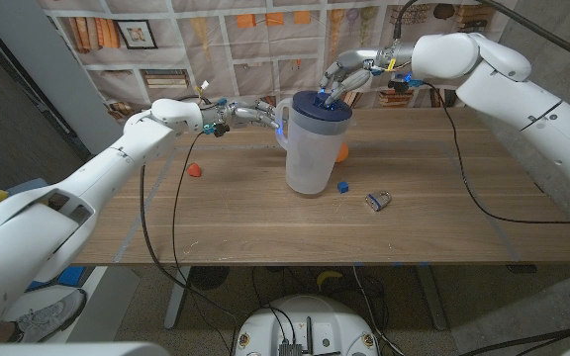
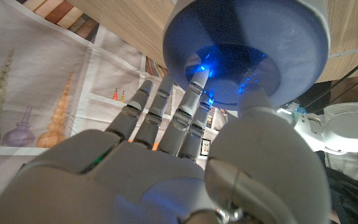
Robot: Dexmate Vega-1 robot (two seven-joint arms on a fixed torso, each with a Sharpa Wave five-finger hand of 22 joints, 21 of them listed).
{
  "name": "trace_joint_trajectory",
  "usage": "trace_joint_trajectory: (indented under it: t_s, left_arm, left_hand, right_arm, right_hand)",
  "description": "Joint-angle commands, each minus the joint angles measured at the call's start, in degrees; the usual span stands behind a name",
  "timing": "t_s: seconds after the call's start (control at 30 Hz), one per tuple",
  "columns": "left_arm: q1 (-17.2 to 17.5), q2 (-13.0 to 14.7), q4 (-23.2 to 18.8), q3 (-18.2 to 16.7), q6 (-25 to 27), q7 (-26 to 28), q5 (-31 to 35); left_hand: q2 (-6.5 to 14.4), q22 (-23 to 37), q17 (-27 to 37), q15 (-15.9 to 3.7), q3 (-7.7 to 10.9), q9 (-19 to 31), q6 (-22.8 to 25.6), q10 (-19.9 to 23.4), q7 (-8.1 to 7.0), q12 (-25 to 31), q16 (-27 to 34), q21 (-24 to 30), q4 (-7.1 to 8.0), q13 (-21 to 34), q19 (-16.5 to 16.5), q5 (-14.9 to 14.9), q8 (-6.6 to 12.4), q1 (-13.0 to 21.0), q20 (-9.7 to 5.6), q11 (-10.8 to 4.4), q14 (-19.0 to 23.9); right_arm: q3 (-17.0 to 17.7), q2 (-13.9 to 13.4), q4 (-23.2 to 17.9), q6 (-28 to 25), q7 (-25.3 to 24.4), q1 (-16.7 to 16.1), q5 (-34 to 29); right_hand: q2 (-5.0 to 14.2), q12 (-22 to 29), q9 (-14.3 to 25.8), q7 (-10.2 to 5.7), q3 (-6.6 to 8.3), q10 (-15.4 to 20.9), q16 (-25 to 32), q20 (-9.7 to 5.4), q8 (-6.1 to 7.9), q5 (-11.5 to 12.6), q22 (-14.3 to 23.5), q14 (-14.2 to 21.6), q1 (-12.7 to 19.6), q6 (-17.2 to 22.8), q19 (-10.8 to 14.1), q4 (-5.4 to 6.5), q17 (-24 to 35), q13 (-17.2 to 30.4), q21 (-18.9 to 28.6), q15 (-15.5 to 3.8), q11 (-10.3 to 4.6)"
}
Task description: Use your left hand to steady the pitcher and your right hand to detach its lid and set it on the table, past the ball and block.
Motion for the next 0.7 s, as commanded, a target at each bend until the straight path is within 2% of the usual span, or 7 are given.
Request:
trace_joint_trajectory:
  t_s: [0.03, 0.7]
  left_arm:
    - [0.2, 0.3, -1.0, 0.2, 0.8, 0.1, 0.4]
    - [1.6, 1.5, -3.4, -0.3, 1.4, 0.9, 0.1]
  left_hand:
    - [2.7, 0.1, 0.2, -6.93, -0.16, 0.3, 0.5, 1.7, 0.02, 0.1, 0.4, 0.0, -0.04, 0.3, -0.2, 0.3, 0.19, 2.4, -6.72, -1.26, 0.3]
    - [2.7, 0.1, 0.2, -6.88, -0.39, 0.3, 0.6, 1.7, 0.0, 0.1, 0.3, 0.0, 0.08, 0.3, -0.2, 0.3, 0.24, 2.6, -6.69, -1.24, 0.3]
  right_arm:
    - [1.0, -0.9, -0.9, -0.1, -0.3, -0.6, 0.5]
    - [1.8, -1.8, -2.4, -0.7, -0.1, -0.9, 0.8]
  right_hand:
    - [5.74, -0.3, 0.2, -2.32, 0.26, 0.5, 0.2, 0.0, 1.14, 0.3, 0.2, 0.3, 2.5, 9.2, 0.6, -0.28, 0.2, 0.1, 0.1, -8.1, -0.07]
    - [5.73, -0.7, 0.2, -2.31, 0.18, 0.5, 0.1, 0.03, 1.07, 0.3, 0.2, 0.2, 2.5, 9.5, 0.6, -0.37, 0.2, 0.0, 0.1, -8.0, -0.07]
